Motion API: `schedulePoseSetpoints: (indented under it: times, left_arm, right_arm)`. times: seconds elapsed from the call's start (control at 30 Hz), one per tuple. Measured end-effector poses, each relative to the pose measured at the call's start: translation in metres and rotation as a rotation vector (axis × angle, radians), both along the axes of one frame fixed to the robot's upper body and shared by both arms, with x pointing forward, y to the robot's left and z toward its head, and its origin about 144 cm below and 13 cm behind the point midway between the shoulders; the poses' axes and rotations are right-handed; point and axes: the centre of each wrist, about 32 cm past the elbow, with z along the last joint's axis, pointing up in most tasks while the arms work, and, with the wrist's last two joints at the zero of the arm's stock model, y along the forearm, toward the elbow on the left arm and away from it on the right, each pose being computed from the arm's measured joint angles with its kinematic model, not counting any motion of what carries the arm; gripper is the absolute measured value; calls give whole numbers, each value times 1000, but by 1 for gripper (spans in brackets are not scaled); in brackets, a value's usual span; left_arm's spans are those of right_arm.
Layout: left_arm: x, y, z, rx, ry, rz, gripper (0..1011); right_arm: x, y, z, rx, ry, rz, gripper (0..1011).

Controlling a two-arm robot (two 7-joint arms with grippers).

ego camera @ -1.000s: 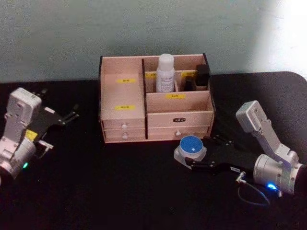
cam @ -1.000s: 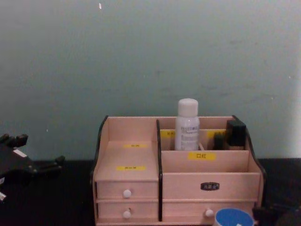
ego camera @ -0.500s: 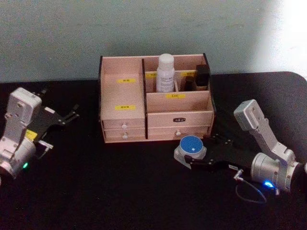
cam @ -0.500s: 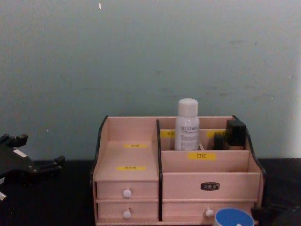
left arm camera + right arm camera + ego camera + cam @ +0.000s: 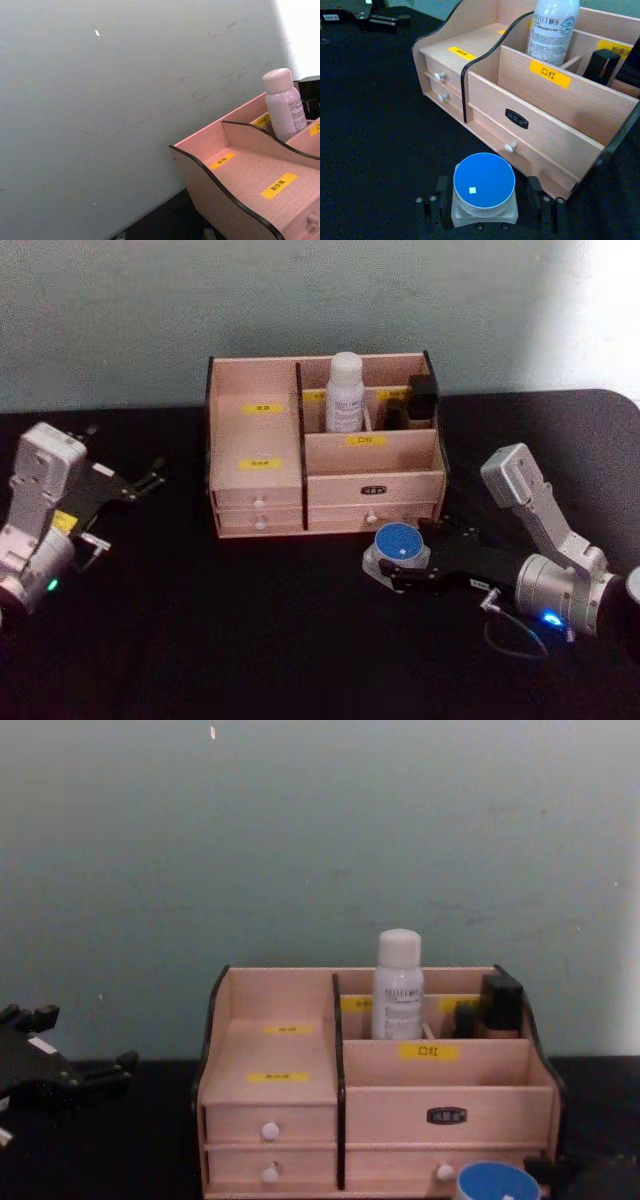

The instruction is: Pick up the facial cleanser and watermelon frost from the table and place them into the tiered storage box.

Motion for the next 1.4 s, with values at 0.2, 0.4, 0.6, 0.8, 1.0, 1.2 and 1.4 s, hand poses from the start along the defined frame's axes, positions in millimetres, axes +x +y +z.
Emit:
schedulePoseSetpoints:
  times: [0.2, 0.4, 0.6, 0.8, 1.0, 1.2, 1.4]
  left_arm:
    - [0, 0, 0, 0, 0, 0, 1001]
    - [0, 0, 0, 0, 0, 0, 1001]
    - [0, 0, 0, 0, 0, 0, 1001]
    - [0, 0, 0, 0, 0, 0, 1001]
    - [0, 0, 0, 0, 0, 0, 1001]
    - [0, 0, 0, 0, 0, 0, 1001]
    - [0, 0, 0, 0, 0, 0, 1001]
  right_arm:
    - [1, 1, 0, 3, -1, 4, 1000]
    - [2, 2, 0, 5, -1, 4, 1000]
    - [3, 4, -1, 8, 1, 5, 1000]
    - [3, 5, -1, 9, 2, 5, 1000]
    - [3, 5, -1, 8, 1, 5, 1000]
    - [3, 5, -1, 8, 2, 5, 979]
    - [3, 5, -1, 8, 2, 4, 837]
